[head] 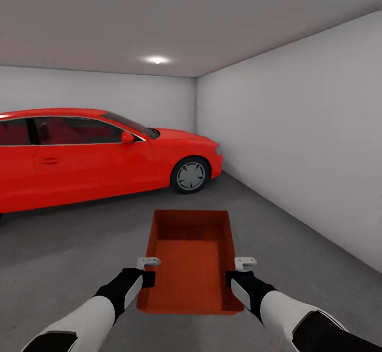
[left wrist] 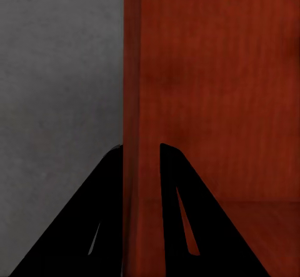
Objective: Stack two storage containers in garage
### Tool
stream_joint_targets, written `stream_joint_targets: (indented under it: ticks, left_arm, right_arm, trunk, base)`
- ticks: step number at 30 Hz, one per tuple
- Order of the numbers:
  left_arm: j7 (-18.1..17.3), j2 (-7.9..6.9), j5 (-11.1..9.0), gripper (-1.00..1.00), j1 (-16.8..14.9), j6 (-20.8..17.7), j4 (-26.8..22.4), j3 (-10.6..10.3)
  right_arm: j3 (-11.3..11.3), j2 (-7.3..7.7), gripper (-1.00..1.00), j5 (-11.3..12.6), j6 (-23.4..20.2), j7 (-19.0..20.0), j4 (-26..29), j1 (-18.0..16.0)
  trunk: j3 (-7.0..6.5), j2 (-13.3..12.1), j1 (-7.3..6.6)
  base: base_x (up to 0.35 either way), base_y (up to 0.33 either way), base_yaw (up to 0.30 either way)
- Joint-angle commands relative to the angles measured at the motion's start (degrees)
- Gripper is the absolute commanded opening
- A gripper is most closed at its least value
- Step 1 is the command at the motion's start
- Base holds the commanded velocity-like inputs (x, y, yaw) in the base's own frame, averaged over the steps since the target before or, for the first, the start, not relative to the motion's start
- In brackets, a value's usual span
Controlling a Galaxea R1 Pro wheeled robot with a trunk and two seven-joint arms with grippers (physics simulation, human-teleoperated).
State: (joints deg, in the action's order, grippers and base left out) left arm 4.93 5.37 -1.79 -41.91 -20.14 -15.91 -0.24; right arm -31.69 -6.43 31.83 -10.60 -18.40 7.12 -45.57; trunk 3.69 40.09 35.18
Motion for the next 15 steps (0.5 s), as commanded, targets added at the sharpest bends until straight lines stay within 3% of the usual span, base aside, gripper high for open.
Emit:
stream_joint_targets:
  ticks: [1,15]
  left_arm:
    - [0.61,0.34,1.08,-1.00,-0.02,-0.43,-0.08,0.39]
    - [0.61,0.34,1.08,-1.00,-0.02,-0.43,-0.08,0.38]
  right_arm:
    - [-1.27,-0.07,-1.00,-0.89,-0.45,-0.50,0.09,-0.07]
    - [-1.27,-0.07,-1.00,-0.89,-0.47,-0.50,0.09,-0.09]
  trunk:
    - [0.10,0.08,0.05]
    - [0.10,0.08,0.05]
  base:
    - [0.321,0.000,-0.254]
    - [0.321,0.000,-0.254]
